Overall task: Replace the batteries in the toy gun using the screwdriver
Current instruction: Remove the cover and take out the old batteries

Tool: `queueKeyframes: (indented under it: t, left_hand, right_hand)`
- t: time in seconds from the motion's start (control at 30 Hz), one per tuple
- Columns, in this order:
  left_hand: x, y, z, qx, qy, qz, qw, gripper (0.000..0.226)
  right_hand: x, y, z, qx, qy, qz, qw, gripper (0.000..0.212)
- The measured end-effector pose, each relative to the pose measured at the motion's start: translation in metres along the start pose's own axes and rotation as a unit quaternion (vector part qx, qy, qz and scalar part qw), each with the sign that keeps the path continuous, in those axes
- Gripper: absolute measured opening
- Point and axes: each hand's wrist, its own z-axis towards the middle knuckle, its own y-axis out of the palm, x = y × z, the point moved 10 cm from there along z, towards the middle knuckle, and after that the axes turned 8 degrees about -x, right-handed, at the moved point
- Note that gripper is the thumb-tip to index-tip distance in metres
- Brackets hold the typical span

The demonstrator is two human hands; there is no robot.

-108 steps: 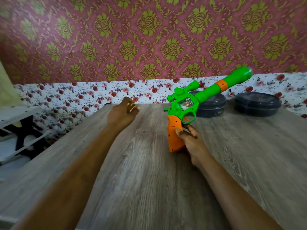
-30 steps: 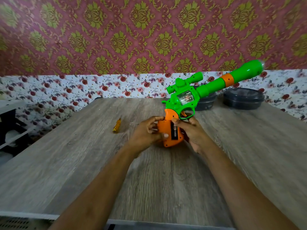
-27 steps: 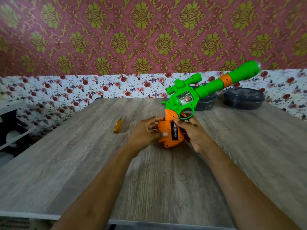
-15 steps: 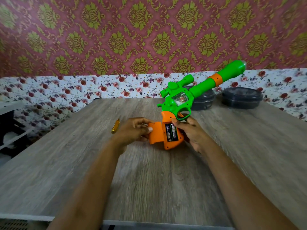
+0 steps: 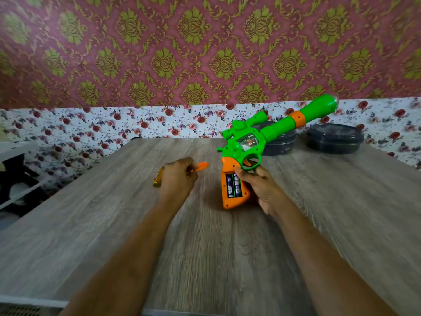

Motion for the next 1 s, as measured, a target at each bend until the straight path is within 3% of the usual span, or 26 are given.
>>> queueKeyframes:
  t: [0.1,0.23,0.43,0.53,0.63,0.77,0.9,1.0]
  left_hand:
    - [0.002,0.016,0.018,-0.051,0.012,0.091,0.994,0.007]
    - [0.002,0.03,0.043,-0.078,0.001,0.115,0.99,0.009]
    - [-0.007,0.049,0.05,-0.126,0.002,0.25,0.96,0.026]
    - [-0.021,0.053,0.051,-0.154,-0.009,0.241,0.958,0.037]
    - [-0.027,0.04,0.05,-0.122,-0.022,0.168,0.978,0.038]
    - [-0.045,-0.007,0.038,-0.041,-0.123,0.145,0.981,0.028]
    - [-0.079,-0.034,0.017,-0.076,-0.238,0.169,0.953,0.036]
    - [-0.093,-0.029,0.001,-0.087,-0.259,0.152,0.95,0.039]
  right_hand:
    - [0.003,0.002,0.0,-0.004,0.006,0.011,1.0,0.031]
    - [0.008,0.001,0.003,-0.011,0.011,0.031,0.999,0.016]
    - [0.015,-0.002,0.006,-0.009,0.023,0.043,0.999,0.026]
    - [0.014,-0.002,0.006,-0.009,0.021,0.041,0.999,0.028]
    - [0.015,-0.004,0.005,-0.008,0.027,0.041,0.999,0.032]
    - [0.013,-0.001,0.005,-0.008,0.028,0.052,0.998,0.029]
    - [0.012,0.002,0.003,-0.007,0.033,0.058,0.998,0.024]
    - [0.01,0.003,0.001,-0.011,0.03,0.067,0.997,0.017]
